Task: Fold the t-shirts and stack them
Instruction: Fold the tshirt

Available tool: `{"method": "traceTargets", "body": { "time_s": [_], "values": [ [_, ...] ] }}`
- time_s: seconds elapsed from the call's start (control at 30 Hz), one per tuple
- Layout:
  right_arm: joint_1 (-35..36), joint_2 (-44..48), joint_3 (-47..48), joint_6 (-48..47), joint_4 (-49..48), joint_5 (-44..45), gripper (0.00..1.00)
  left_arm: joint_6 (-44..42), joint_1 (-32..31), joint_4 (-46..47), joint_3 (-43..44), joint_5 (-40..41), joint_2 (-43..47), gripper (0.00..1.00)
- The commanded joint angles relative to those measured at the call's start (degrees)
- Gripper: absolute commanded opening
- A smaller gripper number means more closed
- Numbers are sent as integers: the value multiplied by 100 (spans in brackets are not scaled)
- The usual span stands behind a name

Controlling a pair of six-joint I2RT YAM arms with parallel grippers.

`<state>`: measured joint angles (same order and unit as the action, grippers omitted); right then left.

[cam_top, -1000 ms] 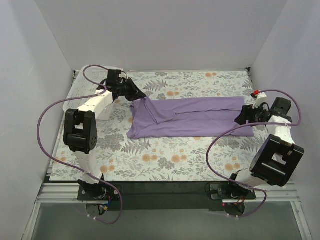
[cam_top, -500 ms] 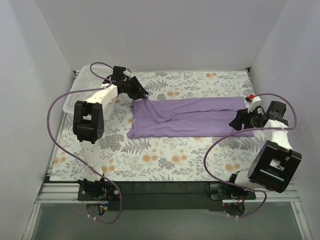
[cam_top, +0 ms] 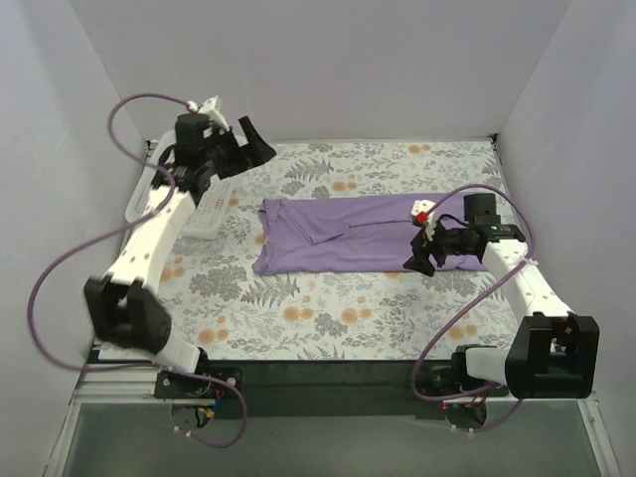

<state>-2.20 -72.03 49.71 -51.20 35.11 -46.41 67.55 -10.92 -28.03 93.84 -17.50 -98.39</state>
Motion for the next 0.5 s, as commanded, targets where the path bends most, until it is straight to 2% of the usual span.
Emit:
{"method": "traceTargets", "body": {
  "time_s": [0.0,0.07,0.13,0.2,0.37,0.47],
  "values": [
    [1076,260,65,-857,59,-62,73,-427,98,534,-2022,441,2285,98],
    [1501,76,231,-603,-179,306,72,-383,186,711,-3277,274,3398,98],
    [2055,-248,555,-575,-224,544,72,-365,195,703,-3888,-25,4287,98],
    [2484,-477,802,-531,-277,887,72,-242,222,694,-4642,-113,4774,98],
    [3181,-1154,1522,-461,-435,1651,72,-128,222,571,-5384,-315,5812,97],
    [3524,-1532,1813,-400,-549,1994,72,-137,222,579,-5683,-272,6033,96]
  ]
}}
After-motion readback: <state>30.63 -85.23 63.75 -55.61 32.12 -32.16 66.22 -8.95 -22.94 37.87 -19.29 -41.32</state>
